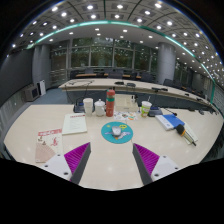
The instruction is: Arrange mouse
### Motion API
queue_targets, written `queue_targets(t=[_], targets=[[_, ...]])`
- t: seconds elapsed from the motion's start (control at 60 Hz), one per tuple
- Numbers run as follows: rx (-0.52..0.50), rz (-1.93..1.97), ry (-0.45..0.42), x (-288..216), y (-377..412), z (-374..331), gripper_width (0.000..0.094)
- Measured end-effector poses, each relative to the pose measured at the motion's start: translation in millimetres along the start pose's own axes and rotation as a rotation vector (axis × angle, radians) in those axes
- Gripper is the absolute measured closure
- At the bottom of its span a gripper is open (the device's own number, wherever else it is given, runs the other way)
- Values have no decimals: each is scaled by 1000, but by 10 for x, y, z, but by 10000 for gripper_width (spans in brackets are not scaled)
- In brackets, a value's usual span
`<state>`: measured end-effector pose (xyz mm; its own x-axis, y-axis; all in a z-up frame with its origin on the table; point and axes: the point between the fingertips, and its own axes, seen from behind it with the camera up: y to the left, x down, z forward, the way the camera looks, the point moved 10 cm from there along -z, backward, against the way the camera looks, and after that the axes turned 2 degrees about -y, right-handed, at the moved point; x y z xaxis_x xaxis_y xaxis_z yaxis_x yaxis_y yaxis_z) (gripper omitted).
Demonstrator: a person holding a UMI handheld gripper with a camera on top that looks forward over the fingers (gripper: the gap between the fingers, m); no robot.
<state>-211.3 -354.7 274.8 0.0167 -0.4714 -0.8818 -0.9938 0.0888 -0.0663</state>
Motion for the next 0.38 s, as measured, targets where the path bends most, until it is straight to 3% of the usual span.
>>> queue_targets(t=[0.383], targets=[[17,0,-8,31,36,-504,81]])
